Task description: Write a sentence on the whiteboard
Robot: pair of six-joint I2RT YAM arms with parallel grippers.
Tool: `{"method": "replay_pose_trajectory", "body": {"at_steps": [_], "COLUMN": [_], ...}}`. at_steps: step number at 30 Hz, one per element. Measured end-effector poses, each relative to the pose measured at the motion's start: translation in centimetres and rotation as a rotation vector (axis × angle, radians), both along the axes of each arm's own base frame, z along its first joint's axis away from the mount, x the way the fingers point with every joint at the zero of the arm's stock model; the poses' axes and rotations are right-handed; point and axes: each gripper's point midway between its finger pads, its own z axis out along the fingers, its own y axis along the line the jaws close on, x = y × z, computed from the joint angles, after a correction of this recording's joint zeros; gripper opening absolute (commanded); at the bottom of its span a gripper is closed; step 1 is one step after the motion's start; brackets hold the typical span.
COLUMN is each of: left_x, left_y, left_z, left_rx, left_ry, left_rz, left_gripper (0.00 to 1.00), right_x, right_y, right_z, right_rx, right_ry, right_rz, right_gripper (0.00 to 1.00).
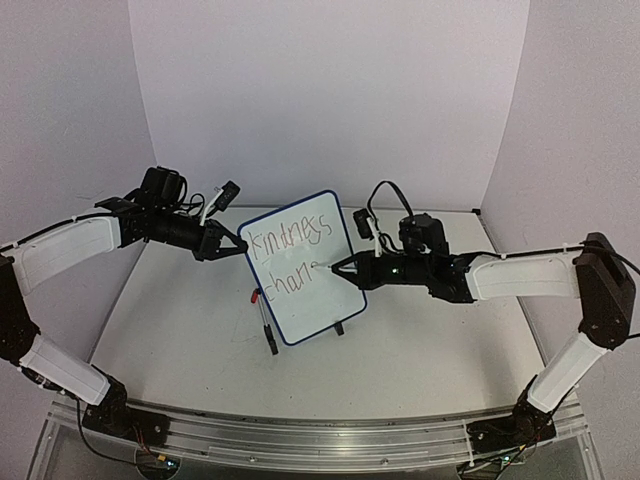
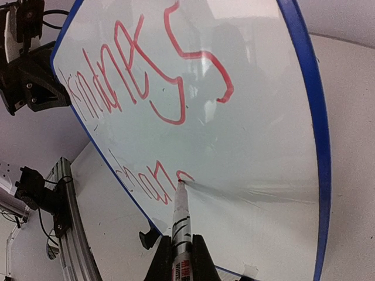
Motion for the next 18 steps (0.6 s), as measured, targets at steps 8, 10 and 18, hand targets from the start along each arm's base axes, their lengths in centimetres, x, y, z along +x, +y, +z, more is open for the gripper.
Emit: {"method": "replay_pose_trajectory", "body": {"at_steps": [8,10,18], "left_x": [0.01,0.00,0.00], "left_y": [0.00,0.00,0.00], "left_z": [0.00,0.00,0.00], "left_rx": [0.000,0.000,0.000], "left_ry": [0.000,0.000,0.000], "left_rz": [0.000,0.000,0.000], "left_gripper": [0.00,0.00,0.00], "right_x": [-0.18,-0.15,0.09], "right_y": [-0.44,-0.55,-0.98], "right_z": [-0.93,-0.86,-0.42], "right_rx": [-0.021,-0.024,-0.032], "right_ry": [0.013,0.011,-0.002], "right_rz": [-0.013,-0.020,-0.046], "right_gripper": [0.00,0.00,0.00]}}
